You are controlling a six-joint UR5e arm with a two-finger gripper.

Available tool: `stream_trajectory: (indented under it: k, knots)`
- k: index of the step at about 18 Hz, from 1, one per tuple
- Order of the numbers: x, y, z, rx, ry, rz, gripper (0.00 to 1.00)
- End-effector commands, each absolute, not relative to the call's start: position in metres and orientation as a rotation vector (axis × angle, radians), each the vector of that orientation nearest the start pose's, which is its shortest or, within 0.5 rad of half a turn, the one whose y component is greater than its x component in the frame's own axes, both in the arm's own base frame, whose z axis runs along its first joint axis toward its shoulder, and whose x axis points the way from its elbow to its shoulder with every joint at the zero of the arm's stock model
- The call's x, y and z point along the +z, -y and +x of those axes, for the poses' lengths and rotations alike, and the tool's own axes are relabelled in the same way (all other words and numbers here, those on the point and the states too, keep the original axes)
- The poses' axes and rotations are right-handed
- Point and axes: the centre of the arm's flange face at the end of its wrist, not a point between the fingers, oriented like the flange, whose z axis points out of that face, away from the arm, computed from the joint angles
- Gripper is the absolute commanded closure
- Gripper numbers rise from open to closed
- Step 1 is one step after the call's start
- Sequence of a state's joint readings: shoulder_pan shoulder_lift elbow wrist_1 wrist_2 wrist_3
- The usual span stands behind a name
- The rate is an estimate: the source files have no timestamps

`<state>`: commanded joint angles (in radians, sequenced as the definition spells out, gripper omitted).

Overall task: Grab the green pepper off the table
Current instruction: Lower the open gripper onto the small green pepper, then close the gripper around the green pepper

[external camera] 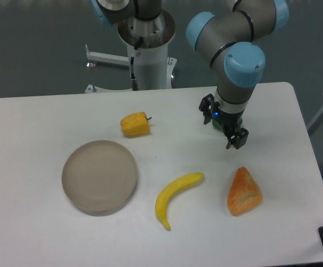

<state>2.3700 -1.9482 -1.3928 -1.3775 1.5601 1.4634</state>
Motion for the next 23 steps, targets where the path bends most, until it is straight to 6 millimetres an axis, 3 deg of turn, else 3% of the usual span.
stream_trajectory:
  k: [4,7,12,14,18,21,23]
  knots:
    - [0.378,-0.540,-0.364,-0.023,-1.024,-2.963,0.00]
    - [0.366,-0.532,-0.364,-0.052,-1.076,-2.952,0.00]
    - [0.346,-0.478,-0.373,-0.144,-1.372,-2.822,0.00]
    - [0.338,-0.469,-0.370,-0.174,-1.480,-2.764,0.00]
    - [0.323,-0.439,-0.382,-0.232,-1.647,-2.663,0.00]
    - [0.314,-0.422,-0.398,-0.253,-1.898,-2.459,0.00]
    - [0.308,-0.421,-0.402,-0.258,-1.967,-2.396,0.00]
